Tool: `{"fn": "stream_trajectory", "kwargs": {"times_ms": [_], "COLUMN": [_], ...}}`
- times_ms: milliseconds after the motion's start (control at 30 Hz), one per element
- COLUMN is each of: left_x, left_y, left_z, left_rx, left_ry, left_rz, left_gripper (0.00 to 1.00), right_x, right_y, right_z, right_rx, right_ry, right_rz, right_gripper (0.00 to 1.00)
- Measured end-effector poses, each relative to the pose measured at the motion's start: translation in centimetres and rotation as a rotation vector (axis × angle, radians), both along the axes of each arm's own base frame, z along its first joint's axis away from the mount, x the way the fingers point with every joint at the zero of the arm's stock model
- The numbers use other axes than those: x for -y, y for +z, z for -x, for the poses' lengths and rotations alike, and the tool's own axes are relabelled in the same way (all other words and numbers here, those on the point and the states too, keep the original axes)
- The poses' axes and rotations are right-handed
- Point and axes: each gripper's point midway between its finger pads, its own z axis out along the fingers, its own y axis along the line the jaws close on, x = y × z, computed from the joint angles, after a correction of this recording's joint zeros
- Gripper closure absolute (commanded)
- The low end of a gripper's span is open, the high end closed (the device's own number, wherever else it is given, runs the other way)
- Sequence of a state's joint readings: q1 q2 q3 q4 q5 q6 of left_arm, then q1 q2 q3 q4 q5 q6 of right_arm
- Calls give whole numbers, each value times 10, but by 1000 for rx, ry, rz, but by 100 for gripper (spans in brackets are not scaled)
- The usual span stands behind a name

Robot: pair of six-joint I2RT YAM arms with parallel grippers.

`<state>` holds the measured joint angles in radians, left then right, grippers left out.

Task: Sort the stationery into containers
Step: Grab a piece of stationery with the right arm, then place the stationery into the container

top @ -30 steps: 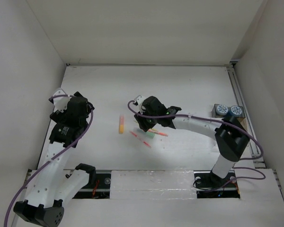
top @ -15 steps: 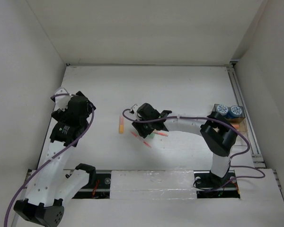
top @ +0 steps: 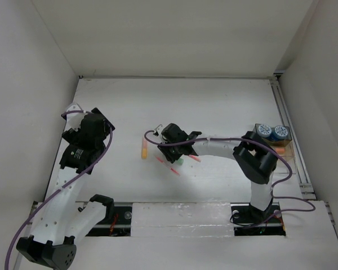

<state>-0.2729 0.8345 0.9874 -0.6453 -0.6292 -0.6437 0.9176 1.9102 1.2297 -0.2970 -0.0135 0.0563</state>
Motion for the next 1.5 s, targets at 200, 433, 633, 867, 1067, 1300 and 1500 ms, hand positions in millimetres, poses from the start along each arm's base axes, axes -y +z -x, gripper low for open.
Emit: {"fn": "stream_trajectory", "kwargs": {"times_ms": [200, 433, 633, 867, 1067, 1300, 1500], "left_x": [1, 1, 1, 2, 2, 4, 5], "left_y": [1, 3, 3, 3, 4, 8, 9], "left_z": [-1, -1, -1, -1, -1, 0, 1], "left_rx": [8, 14, 14, 14, 16, 34, 38], "left_ry": [-1, -10, -11, -11, -16, -28, -42], "left_rz": [3, 4, 4, 4, 7, 14, 18], "left_gripper": [0, 0, 0, 0, 0, 0, 0], "right_x": [1, 1, 7, 68, 223, 388, 441], "right_y": [0, 1, 24, 108, 155, 164, 186], "right_z": [-2, -2, -12, -66, -100, -42, 9], "right_rx": [10, 8, 12, 118, 248, 385, 521], "right_ry": [-8, -17, -73, -361, -917, -1563, -1897], "right_rz": [4, 1, -49, -248, -386, -483, -614], "right_gripper": [77, 100, 100, 100, 100, 100, 100]}}
